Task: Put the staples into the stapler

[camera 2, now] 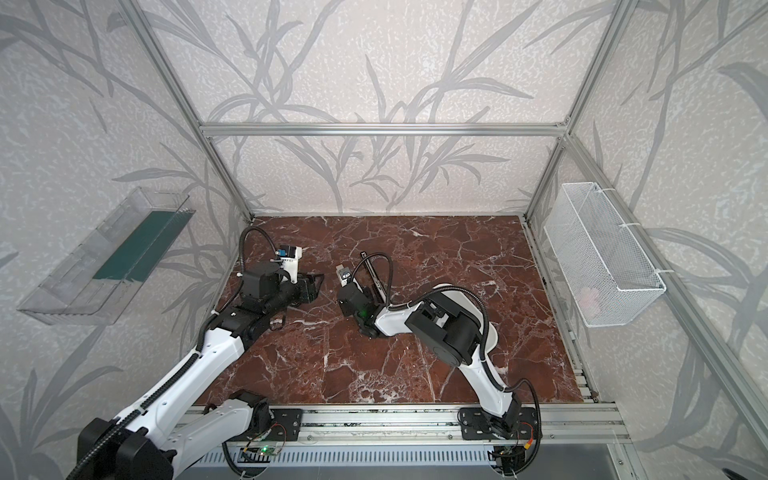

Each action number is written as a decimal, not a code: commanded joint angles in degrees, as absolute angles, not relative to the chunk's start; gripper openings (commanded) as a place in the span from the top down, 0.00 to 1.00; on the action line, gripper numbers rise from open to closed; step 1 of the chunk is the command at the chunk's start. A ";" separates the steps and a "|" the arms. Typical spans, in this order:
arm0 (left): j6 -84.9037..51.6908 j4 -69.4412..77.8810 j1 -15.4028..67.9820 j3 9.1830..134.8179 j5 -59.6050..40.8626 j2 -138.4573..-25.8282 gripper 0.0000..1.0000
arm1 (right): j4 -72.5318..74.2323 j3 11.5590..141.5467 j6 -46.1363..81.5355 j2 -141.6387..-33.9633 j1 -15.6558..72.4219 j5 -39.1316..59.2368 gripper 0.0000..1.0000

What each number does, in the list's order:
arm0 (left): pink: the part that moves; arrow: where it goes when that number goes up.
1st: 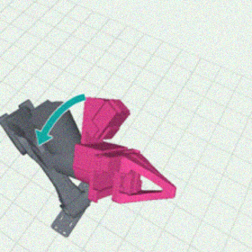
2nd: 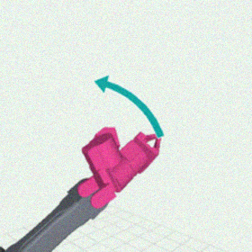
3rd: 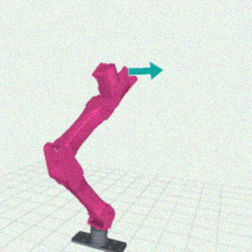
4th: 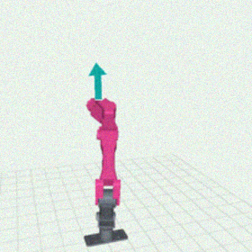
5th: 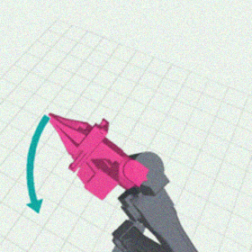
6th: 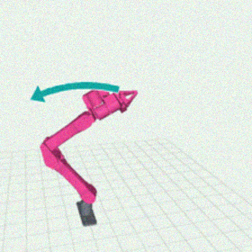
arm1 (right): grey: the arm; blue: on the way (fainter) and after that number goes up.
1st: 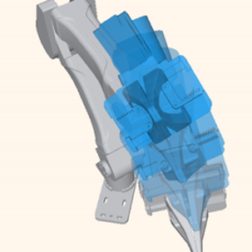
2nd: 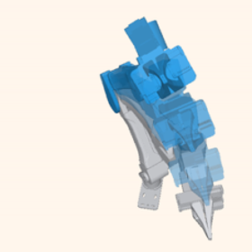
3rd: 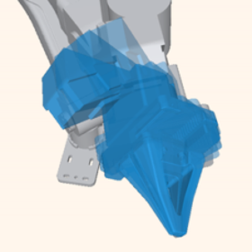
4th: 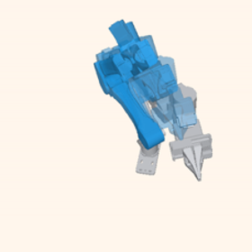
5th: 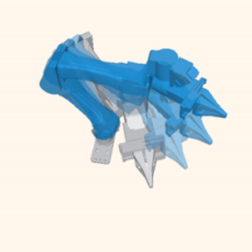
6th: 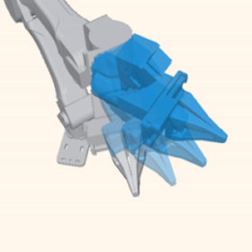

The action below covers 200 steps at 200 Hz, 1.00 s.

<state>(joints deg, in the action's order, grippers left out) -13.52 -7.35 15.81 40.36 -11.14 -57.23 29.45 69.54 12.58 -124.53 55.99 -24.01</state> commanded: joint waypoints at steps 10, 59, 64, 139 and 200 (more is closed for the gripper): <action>-11.61 -4.01 17.00 36.27 -15.44 -54.18 0.42 | 34.00 59.34 4.68 -116.91 61.42 -22.36 0.75; -7.54 1.99 21.86 25.40 -13.93 -44.22 0.43 | 40.72 37.93 3.17 -99.47 65.40 -14.07 0.76; -6.79 2.40 22.53 24.37 -13.36 -42.93 0.44 | 40.50 36.53 3.29 -98.26 65.58 -12.94 0.76; 9.75 9.76 32.06 16.23 -20.07 -40.82 0.50 | 44.63 21.20 0.49 -88.58 67.32 -9.36 0.69; 22.43 7.19 41.88 19.51 -18.49 -48.80 0.53 | 45.06 16.05 1.69 -81.94 67.37 -10.03 0.52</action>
<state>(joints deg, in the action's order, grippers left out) 14.48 6.83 39.86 16.86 -18.06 -46.54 42.50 18.96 1.61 -85.76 67.05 -10.11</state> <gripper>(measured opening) 0.474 0.463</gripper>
